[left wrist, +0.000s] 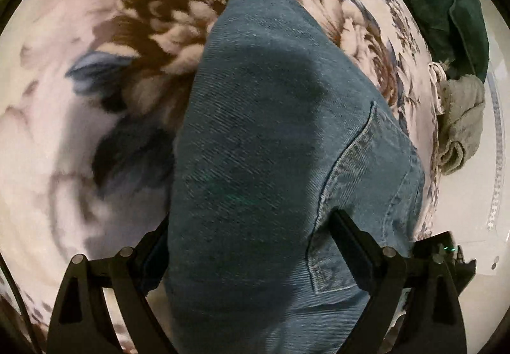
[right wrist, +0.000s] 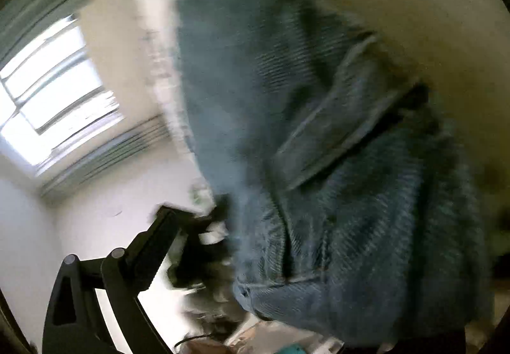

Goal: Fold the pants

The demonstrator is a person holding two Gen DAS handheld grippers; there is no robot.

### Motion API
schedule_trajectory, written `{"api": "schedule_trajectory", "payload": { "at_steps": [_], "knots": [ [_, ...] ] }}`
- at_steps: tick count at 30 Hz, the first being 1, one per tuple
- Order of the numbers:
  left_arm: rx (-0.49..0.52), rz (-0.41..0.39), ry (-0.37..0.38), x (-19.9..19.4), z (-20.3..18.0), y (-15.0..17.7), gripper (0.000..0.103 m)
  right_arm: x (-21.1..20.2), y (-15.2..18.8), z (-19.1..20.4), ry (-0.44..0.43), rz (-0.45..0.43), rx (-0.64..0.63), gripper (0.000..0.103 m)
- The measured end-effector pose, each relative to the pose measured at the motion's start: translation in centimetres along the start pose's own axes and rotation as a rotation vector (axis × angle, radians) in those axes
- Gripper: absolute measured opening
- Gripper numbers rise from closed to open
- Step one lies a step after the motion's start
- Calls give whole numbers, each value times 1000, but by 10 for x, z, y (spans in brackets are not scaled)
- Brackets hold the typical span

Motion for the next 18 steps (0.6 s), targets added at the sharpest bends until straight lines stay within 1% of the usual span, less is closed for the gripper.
{"api": "schedule_trajectory", "payload": {
  "at_steps": [1,2,3,5,6,7,8,9,10,11,12,14,17,18],
  "knots": [
    [-1,4,4,1,2,1,93,6,-1,0,52,-3,-21,99],
    [-3,14,11,4,2,0,94,15,-3,-11,84,5,3,99],
    [-4,19,17,3,4,0,94,19,-6,-19,90,12,22,97],
    [-8,24,35,1,11,-1,94,21,-9,-26,80,-16,65,96],
    [-6,9,49,0,9,-2,88,21,-7,-23,98,-24,65,87],
    [9,-12,66,-2,4,-2,78,20,-4,-20,136,-32,48,61],
    [31,-21,64,-4,-1,-1,61,18,1,-14,145,-41,24,51],
    [46,-27,59,-5,-6,0,51,14,6,-7,144,-53,14,47],
    [49,-37,68,-9,-9,2,46,11,8,-1,153,-62,-1,44],
    [53,-49,74,-13,-12,4,40,10,11,6,162,-68,-18,42],
    [60,-62,77,-19,-16,7,35,8,13,12,170,-71,-32,39],
    [70,-83,89,-33,-23,11,30,8,19,34,187,-79,-78,37],
    [93,-115,102,-59,-39,15,28,3,24,72,194,-87,-148,35],
    [93,-132,111,-71,-45,16,28,-1,18,85,190,-89,-164,35]
  ]
}}
Point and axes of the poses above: each gripper's, at about its wrist camera, not at the fingertips, and x roughly the way its jaws point, z to its left, y to its underside, the point moved 1 cm from there along x, roughly the way its jaws point
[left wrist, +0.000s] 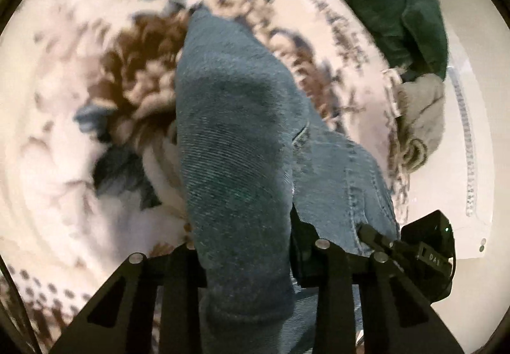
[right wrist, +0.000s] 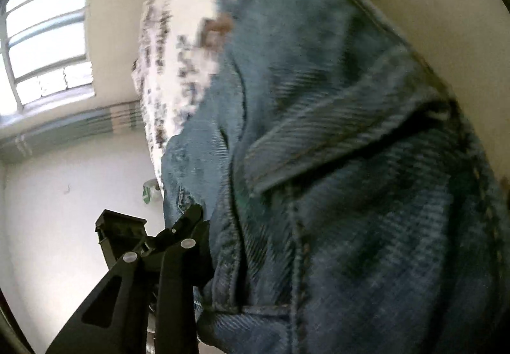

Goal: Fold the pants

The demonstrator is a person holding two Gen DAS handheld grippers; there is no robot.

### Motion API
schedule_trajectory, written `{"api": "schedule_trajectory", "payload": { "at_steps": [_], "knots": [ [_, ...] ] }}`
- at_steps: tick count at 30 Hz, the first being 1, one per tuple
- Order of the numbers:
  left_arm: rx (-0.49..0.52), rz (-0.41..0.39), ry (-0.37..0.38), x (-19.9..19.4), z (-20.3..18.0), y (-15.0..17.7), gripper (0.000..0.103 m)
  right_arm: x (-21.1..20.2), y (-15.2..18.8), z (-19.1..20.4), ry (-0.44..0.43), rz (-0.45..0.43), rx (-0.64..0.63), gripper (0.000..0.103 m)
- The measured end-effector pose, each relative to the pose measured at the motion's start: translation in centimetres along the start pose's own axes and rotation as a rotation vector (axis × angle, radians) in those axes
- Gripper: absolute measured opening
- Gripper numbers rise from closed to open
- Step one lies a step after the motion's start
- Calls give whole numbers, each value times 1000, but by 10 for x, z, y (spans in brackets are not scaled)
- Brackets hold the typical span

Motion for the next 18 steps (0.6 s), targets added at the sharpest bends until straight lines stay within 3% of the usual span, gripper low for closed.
{"api": "schedule_trajectory", "payload": {
  "at_steps": [4,9,18],
  "knots": [
    [-2,-66,39,-34,-16,-17,27,-37,-24,35,-32,-10,-58,35],
    [9,-154,65,-65,-18,-68,27,-29,-60,97,-64,-31,-144,35],
    [68,-230,81,-66,19,-253,27,64,-184,205,-102,-95,-243,35]
  ]
}}
Point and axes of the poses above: each gripper's, at about its wrist camera, not at the fingertips, and x roughly the way its jaws point, z to its left, y to its underside, the point moved 1 cm from there along x, roughly the way its jaws point
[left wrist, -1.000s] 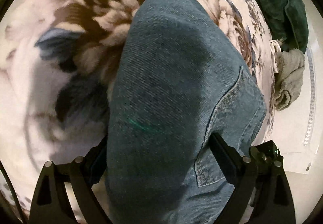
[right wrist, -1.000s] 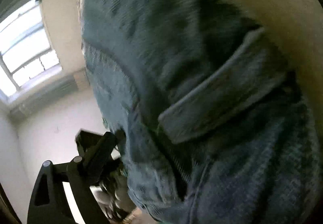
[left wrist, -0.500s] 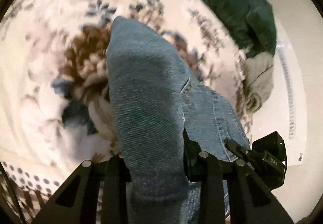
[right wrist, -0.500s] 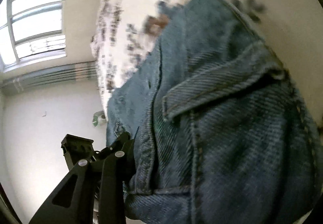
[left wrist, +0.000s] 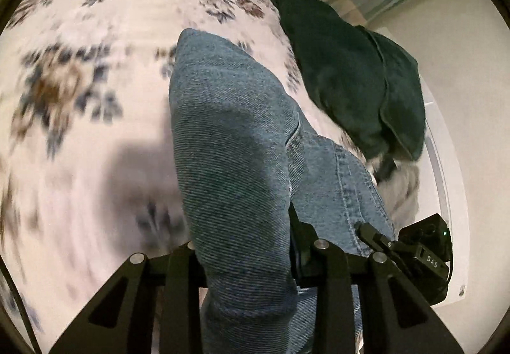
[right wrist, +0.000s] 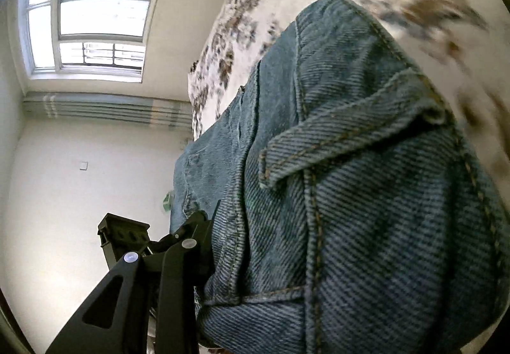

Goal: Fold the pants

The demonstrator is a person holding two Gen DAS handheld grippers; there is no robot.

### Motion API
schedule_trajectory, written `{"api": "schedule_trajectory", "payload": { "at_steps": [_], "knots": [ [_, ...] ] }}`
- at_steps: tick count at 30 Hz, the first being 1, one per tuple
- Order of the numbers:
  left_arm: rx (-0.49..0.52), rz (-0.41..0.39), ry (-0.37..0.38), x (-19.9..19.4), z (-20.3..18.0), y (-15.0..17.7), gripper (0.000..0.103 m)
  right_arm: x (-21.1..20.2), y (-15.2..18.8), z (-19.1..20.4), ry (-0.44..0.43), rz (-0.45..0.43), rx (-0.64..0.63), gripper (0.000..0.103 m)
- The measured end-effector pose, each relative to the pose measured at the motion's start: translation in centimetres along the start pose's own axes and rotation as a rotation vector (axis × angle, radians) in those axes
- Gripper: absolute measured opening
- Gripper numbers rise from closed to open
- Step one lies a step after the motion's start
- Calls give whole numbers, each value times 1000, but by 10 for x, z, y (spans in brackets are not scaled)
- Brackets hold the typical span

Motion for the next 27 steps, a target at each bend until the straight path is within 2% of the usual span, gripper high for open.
{"api": "schedule_trajectory", "payload": {
  "at_steps": [1,5,8,10,11,12,14,16,17,18,19,21,22,25,26,27],
  "knots": [
    [3,4,-5,11,13,-27,27,18,-14,2,-2,-2,-2,35],
    [39,22,-34,49,64,-91,27,109,-64,-13,-13,-3,8,35],
    [19,78,-57,92,116,-117,29,172,-83,-49,-4,34,49,35],
    [-30,138,-80,116,150,-117,34,201,-87,-80,19,100,104,41],
    [-41,155,-75,122,162,-113,43,206,-86,-88,19,118,115,43],
    [-50,152,-63,122,168,-110,50,212,-86,-92,10,127,113,46],
    [-74,135,-48,114,171,-101,59,206,-83,-98,13,143,95,52],
    [-108,120,-82,105,167,-92,60,197,-81,-95,64,160,75,64],
    [-111,114,-117,99,163,-89,62,192,-80,-92,116,165,57,67],
    [-94,108,-167,95,156,-85,66,190,-83,-83,191,165,24,76],
    [-43,100,-268,90,143,-80,70,182,-79,-75,274,169,-15,87],
    [29,92,-428,84,124,-75,88,168,-74,-47,504,139,-127,97],
    [70,81,-506,81,112,-69,88,163,-73,-34,586,106,-179,97],
    [131,71,-602,77,90,-59,90,154,-73,2,791,30,-324,97],
    [140,69,-621,76,86,-57,90,152,-75,12,837,8,-361,97],
    [155,65,-651,75,80,-55,90,148,-68,23,847,2,-374,97]
  ]
}}
Point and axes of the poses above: each gripper's, at about its wrist camera, not at the fingertips, and x roughly the way its jaws point, z to its left, y to its underside, the point moved 1 cm from there along x, roughly the way its jaws point
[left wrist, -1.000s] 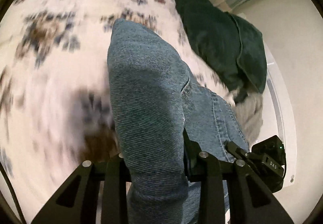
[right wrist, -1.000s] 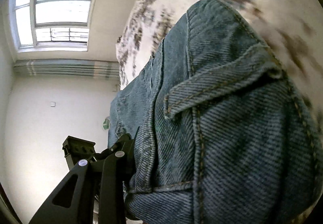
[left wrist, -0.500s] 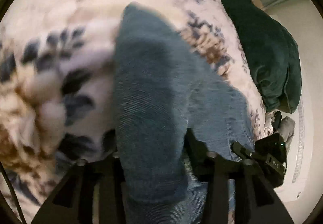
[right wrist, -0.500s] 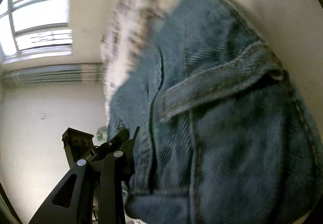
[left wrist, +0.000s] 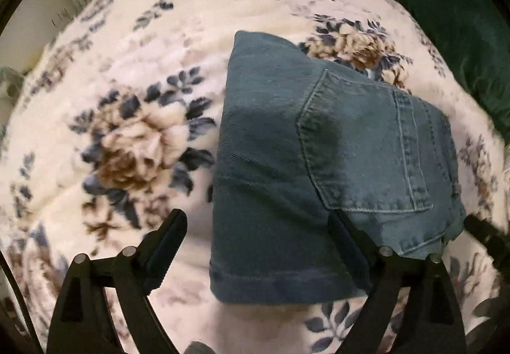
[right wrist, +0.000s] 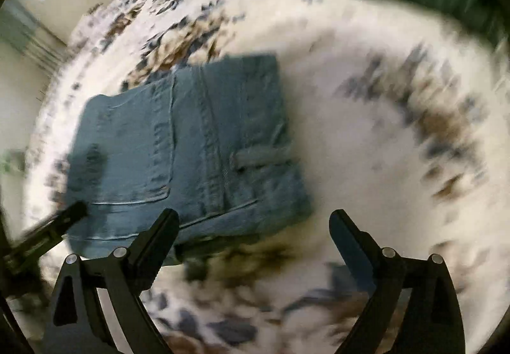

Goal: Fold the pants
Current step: 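Open the left gripper and lift both tools away from the folded jeans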

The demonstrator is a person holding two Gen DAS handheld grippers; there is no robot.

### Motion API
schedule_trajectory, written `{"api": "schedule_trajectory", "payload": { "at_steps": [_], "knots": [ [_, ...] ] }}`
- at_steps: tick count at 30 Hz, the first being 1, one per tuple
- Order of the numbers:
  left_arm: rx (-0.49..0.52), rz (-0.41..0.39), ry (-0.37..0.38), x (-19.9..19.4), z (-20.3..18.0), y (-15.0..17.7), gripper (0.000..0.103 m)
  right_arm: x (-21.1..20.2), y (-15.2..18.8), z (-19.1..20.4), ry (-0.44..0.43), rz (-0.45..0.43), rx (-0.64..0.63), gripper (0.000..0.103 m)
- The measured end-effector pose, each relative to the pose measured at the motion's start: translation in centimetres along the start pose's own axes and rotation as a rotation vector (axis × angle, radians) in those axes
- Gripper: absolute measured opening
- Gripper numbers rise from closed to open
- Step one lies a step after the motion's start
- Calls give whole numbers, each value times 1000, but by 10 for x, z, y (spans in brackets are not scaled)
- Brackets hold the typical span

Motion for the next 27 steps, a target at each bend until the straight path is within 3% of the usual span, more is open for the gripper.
{"api": "schedule_trajectory", "payload": {
  "at_steps": [5,9,16,27],
  "knots": [
    [21,-39,-70,-24,-10,1,91,-9,-19,5,11,29,-16,97],
    [4,-69,-79,-52,-15,7,91,-37,7,0,46,-14,-53,97],
    [-47,-137,-65,-121,-19,32,90,-117,30,2,34,-77,-115,97],
    [-47,-243,-65,-259,-37,99,90,-274,90,-13,40,-175,-159,97]
  ]
}}
Point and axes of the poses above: each gripper's, at about its wrist camera, not at the fingertips, and x roughly the way its jaws point, z to its left, y to its underside, the point moved 1 cm from there along x, roughly the way its jaws point
